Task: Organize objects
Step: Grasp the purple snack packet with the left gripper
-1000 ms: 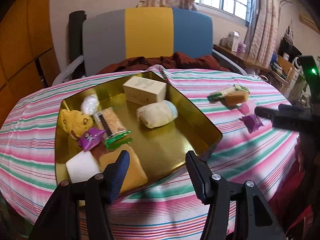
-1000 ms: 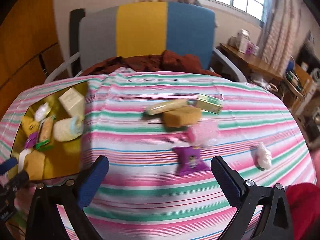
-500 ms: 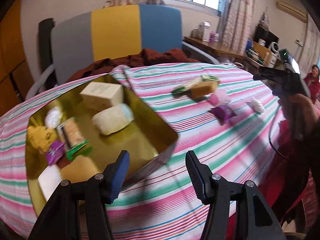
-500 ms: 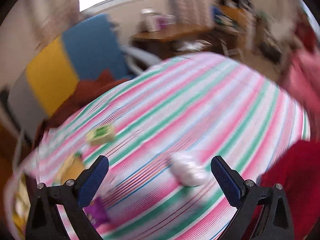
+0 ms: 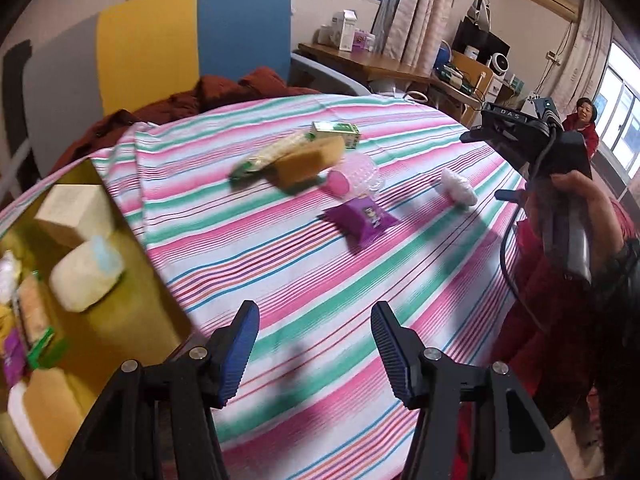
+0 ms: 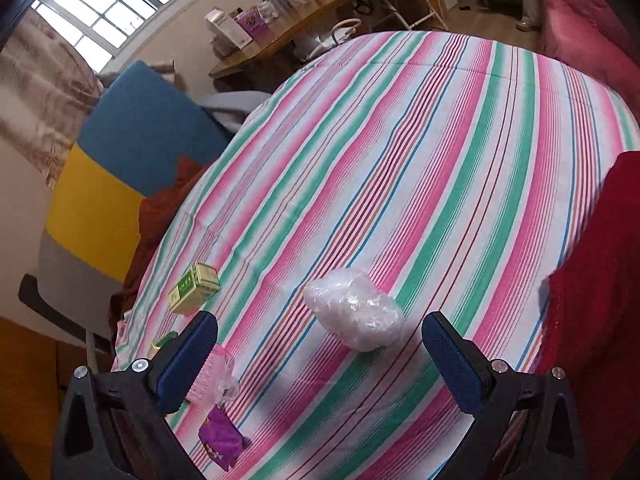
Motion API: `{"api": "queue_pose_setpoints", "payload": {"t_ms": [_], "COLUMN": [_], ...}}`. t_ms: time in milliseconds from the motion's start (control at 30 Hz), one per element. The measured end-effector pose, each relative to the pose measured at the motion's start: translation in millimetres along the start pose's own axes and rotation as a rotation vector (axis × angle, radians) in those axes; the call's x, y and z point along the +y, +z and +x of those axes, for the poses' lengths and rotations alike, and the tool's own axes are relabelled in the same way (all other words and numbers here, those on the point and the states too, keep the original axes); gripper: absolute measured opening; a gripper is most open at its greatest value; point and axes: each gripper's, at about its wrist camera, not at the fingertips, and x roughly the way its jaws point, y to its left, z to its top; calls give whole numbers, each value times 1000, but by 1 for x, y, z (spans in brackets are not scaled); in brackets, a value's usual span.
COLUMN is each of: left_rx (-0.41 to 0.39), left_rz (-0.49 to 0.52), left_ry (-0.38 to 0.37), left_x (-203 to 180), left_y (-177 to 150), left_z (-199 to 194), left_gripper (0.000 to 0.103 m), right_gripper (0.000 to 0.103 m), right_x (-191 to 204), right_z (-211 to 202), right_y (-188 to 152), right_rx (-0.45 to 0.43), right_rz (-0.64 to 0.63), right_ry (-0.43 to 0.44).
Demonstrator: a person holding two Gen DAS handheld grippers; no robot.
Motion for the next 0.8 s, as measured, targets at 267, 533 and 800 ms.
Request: {"api": "queue_pose_setpoints", "payload": {"t_ms": [267,533,800], "left_rx": [54,106,157], "left_rz": [-100,-212,-178], "left_ry": [-124,-111,-86], "left_x": [-12,-19,-28], "left_y": [34,64,76], "left_z": [45,91,127], "left_gripper": [57,59,59], "right_gripper": [103,103,103], "right_x": [3,1,-11], "right_z": [6,7,4], "right_y": [-1,1,3], "right_rx": [35,27,13], "right_rz": [-26,-12,53], "right_ry": [0,-2,-4]}}
